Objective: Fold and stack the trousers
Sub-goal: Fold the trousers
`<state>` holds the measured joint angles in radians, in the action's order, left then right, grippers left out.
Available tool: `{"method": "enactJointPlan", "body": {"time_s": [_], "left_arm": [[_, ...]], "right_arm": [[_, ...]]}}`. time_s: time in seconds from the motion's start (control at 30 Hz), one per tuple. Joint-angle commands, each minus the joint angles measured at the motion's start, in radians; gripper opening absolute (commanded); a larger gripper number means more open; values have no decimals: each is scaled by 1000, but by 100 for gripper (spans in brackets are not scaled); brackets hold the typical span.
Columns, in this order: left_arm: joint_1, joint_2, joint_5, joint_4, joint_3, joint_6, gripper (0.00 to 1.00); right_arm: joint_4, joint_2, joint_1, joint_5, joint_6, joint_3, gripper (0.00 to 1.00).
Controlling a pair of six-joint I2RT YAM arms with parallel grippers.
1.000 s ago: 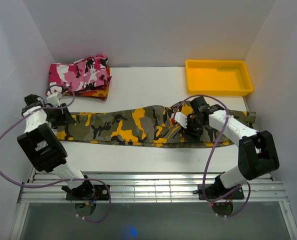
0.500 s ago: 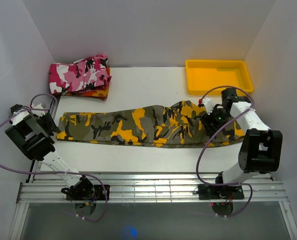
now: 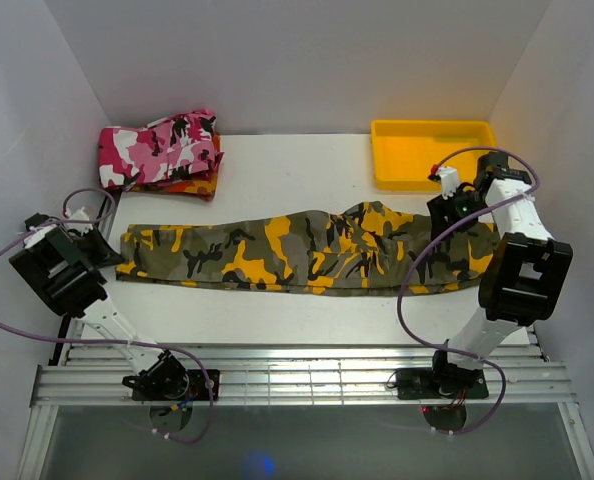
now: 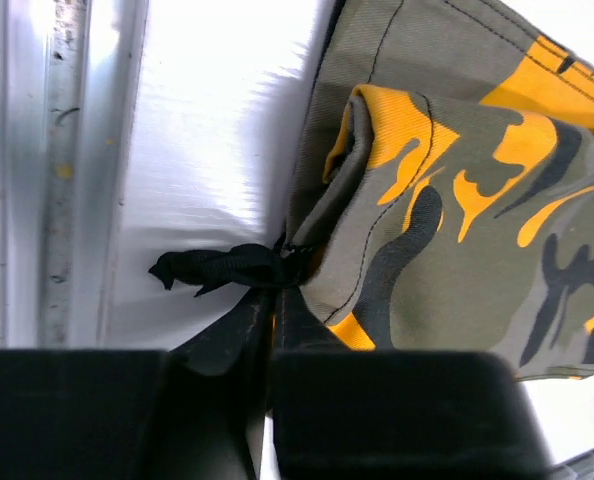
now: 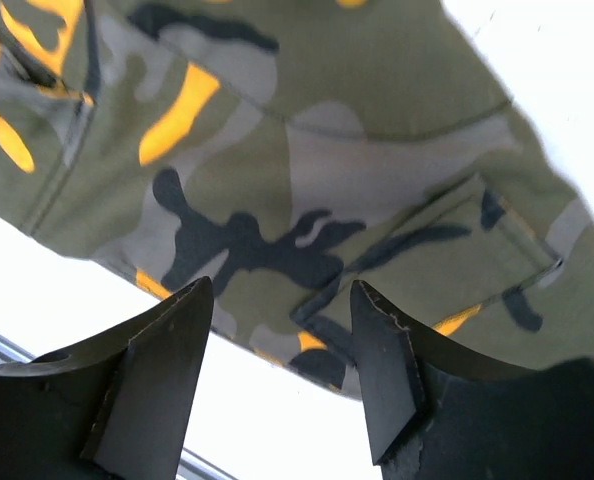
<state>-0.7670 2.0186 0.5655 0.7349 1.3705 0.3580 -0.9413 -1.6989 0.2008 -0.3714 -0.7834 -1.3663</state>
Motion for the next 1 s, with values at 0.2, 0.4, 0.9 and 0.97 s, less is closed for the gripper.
{"method": "enactJointPlan", "body": {"time_s": [0.2,0.4,0.9,0.97], "left_arm": [[-3,3,-33,15,-30,1,0],[-12,-26,-82,17,25,-1,0],[-21,-107,-110,50,194,-14,0],[-20,-107,-104,63,209,-10,0]], "right_arm": [[128,-104,-32,137,237,-145,62],[124,-64,147,229,198,-106,69],[178,-231,310,338,-6,55,59],[86,-179,282,222,-25,35,61]]}}
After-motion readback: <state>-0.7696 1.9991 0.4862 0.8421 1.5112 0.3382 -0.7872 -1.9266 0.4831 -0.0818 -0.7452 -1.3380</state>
